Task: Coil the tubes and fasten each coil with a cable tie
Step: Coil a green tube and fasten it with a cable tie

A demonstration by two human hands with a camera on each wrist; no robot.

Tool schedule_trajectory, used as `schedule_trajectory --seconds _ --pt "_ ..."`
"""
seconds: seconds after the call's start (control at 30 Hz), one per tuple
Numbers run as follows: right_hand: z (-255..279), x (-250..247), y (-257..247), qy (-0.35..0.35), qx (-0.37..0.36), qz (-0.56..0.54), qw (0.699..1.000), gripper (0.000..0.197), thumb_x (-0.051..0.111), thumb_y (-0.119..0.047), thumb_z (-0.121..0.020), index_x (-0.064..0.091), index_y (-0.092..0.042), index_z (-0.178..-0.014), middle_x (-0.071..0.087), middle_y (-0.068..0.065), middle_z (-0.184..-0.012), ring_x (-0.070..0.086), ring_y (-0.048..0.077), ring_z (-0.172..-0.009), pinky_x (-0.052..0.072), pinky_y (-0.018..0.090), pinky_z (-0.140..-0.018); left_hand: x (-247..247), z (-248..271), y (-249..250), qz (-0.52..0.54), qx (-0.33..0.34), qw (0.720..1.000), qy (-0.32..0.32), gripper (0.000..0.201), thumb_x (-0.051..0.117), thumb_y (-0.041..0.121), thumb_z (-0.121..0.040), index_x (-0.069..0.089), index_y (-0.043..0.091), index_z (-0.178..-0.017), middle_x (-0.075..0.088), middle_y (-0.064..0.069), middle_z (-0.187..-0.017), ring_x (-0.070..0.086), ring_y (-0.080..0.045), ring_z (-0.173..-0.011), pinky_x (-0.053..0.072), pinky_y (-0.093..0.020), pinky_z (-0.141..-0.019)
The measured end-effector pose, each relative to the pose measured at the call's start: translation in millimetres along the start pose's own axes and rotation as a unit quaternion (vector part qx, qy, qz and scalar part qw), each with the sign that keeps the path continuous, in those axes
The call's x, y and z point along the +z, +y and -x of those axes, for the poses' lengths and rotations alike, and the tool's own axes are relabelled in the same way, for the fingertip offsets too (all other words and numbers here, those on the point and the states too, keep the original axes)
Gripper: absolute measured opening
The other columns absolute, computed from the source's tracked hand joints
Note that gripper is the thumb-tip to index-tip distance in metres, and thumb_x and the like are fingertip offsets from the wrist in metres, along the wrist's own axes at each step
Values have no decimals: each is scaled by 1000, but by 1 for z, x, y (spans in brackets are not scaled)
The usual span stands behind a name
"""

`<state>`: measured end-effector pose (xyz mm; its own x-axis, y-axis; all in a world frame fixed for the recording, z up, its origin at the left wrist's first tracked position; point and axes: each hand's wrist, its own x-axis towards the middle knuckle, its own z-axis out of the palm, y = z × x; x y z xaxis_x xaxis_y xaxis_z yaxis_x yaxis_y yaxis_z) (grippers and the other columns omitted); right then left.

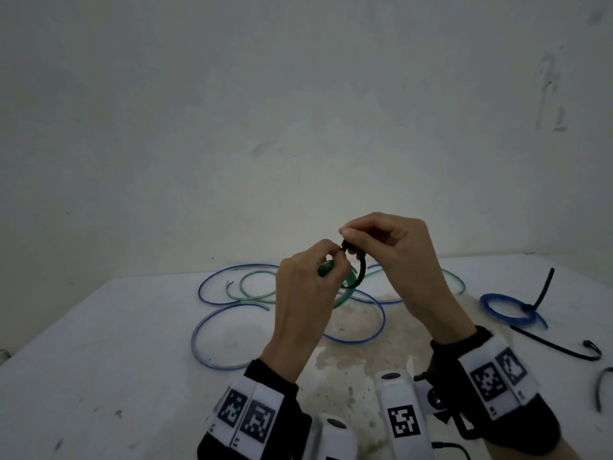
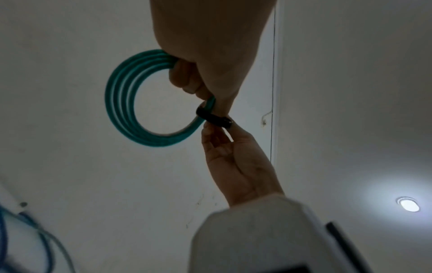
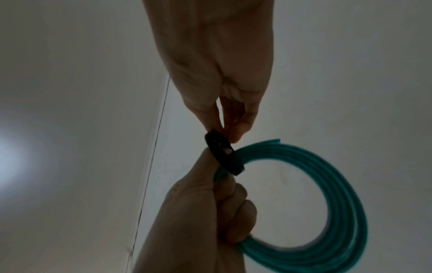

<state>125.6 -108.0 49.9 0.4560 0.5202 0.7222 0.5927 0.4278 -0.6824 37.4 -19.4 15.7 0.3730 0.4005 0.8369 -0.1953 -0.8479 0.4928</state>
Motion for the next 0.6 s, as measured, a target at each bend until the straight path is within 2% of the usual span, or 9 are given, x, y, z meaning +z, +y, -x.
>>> schedule_trajectory --seconds 0.07,0.17,0.23,0.3,0.37,0.43,0.5,0.6 --pt "1 2 1 -6 15 -15 1000 6 63 0 -83 68 3 -81 65 6 -67 59 9 -60 47 17 -62 -1 -2 -2 46 -26 999 1 19 54 13 -83 65 5 -71 62 0 -56 47 -9 -44 33 -16 -46" --pt "3 4 4 -16 37 -24 999 8 63 -3 -83 69 -1 -79 64 8 -67 53 8 -58 45 19 -59 -3 -3 -4 73 -48 996 -8 17 57 7 -86 67 4 -72 67 -4 -64 60 -19 -53 44 -29 -50" --pt "1 2 4 -11 37 -17 999 8 64 -6 -83 70 -3 -78 64 12 -66 49 10 -56 43 21 -55 -4 -3 0 80 -53 995 -11 17 58 8 -88 67 3 -73 67 -5 -64 60 -20 -54 46 -31 -51" --pt "-1 -3 4 -4 30 -17 999 8 65 -4 -82 70 -2 -77 63 9 -60 49 13 -53 43 22 -53 -5 -5 5 105 -74 992 -16 19 58 13 -90 67 5 -76 62 -7 -59 53 -22 -49 42 -34 -48" --pt "-2 -8 5 -12 29 -20 999 7 64 1 -81 69 1 -76 62 3 -55 51 13 -51 44 22 -53 -9 -8 4 156 -126 980 -11 23 55 19 -92 70 8 -77 46 -7 -48 36 -16 -41 29 -27 -42" --pt "-2 -10 4 -29 30 -20 999 7 63 5 -81 67 4 -76 61 3 -54 51 14 -49 45 22 -53 -12 -10 1 198 -165 966 -15 22 56 19 -91 72 11 -78 39 6 -40 28 -9 -37 25 -18 -41" --pt "-1 -9 3 -42 32 -23 998 7 62 7 -81 67 5 -76 60 6 -54 51 14 -48 45 22 -52 -14 -10 2 202 -166 965 -35 14 60 14 -88 72 10 -81 47 10 -38 34 -3 -33 28 -12 -40" --pt "0 -7 2 -29 66 -31 997 10 60 10 -80 65 6 -72 59 6 -50 51 13 -45 42 20 -47 -14 -8 4 194 -127 971 -66 11 61 6 -86 72 7 -90 62 14 -53 49 3 -39 33 -4 -45"
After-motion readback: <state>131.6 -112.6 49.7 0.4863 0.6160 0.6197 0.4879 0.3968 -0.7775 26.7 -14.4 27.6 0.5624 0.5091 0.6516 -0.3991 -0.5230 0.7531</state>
